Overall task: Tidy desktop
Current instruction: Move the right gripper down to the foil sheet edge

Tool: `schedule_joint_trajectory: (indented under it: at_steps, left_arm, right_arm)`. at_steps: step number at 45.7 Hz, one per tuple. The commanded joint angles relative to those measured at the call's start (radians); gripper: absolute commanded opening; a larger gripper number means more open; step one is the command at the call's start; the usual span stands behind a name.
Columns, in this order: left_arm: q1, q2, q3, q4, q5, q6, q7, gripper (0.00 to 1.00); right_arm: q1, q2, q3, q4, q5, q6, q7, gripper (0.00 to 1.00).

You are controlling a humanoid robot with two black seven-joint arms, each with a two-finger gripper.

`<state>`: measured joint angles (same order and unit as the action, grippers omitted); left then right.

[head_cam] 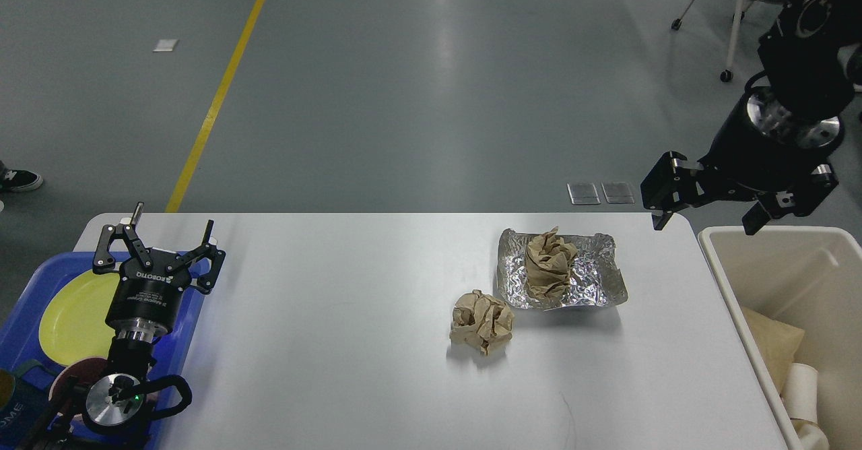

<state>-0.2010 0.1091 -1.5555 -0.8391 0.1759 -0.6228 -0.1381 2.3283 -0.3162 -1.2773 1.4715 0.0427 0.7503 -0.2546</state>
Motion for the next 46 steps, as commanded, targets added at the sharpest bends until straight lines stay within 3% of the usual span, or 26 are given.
schedule_joint_trajectory:
  at_steps: [1,9,19,35,46]
  left_arm:
    - [0.000,0.000,0.000,0.000,0.000,0.000,0.000,0.96]
    - [0.000,0.000,0.000,0.000,0.000,0.000,0.000,0.96]
    - [0.000,0.000,0.000,0.000,0.000,0.000,0.000,0.96]
    - [0.000,0.000,0.000,0.000,0.000,0.000,0.000,0.96]
    - [0.000,0.000,0.000,0.000,0.000,0.000,0.000,0.96]
  right_arm:
    - [-0.107,0.008,0.004,-0.030,0.003,-0.103,0.000,1.00]
    - [-0.289,0.000,0.007,-0.134,0.132,-0.213,-0.002,1.00]
    - [-0.564,0.009,0.013,-0.371,0.455,-0.213,0.000,1.00]
    - [-0.869,0.039,0.237,-0.531,0.766,-0.239,-0.003,0.99]
    - [-0.974,0.058,0.351,-0.533,0.862,-0.520,-0.002,0.98]
